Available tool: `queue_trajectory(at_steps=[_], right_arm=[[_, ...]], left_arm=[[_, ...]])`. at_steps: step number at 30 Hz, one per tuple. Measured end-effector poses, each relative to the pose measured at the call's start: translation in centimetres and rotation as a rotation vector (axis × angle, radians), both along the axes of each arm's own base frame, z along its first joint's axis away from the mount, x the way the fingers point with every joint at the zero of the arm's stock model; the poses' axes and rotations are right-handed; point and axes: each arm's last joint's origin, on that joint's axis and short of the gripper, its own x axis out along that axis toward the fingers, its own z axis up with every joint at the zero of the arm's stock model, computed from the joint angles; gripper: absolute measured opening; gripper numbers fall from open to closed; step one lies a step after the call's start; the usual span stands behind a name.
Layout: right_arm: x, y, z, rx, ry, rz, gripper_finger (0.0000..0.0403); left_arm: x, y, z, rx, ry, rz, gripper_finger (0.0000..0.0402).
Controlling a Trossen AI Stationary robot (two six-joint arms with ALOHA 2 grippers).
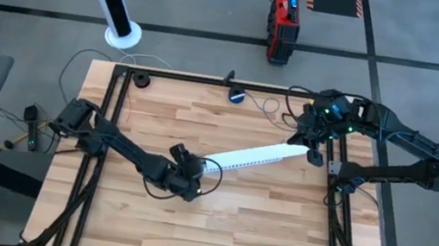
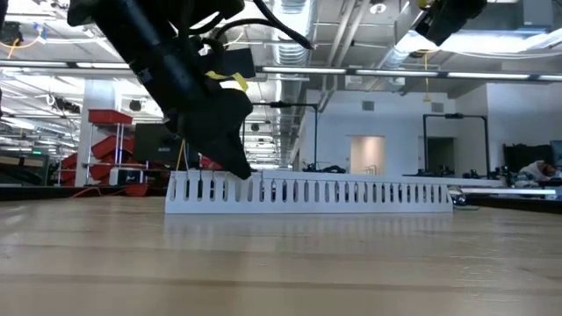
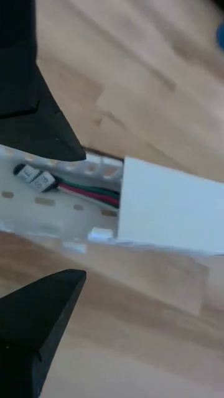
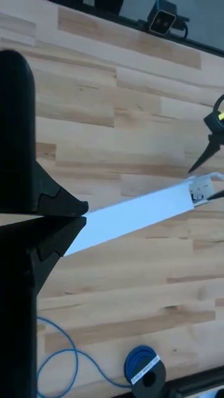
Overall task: Ziptie cables
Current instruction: Close the white cable duct
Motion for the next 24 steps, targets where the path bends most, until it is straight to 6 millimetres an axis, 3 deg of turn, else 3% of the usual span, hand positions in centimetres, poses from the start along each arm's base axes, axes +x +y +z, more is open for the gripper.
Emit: queue_trajectory(at_steps=[8, 24], right_arm=[[0.0, 0.0, 0.0, 0.012, -0.009, 0.006, 0.0006], [0.4, 0.8, 0.2, 0.018, -0.028, 0.043, 0.0006]], left_arm=[[-0.3, 0.1, 0.9, 0.051, -0.023, 0.017, 0.0292], [-1.5, 0.9, -1.1, 0.133, 0.015, 0.048, 0.0292]])
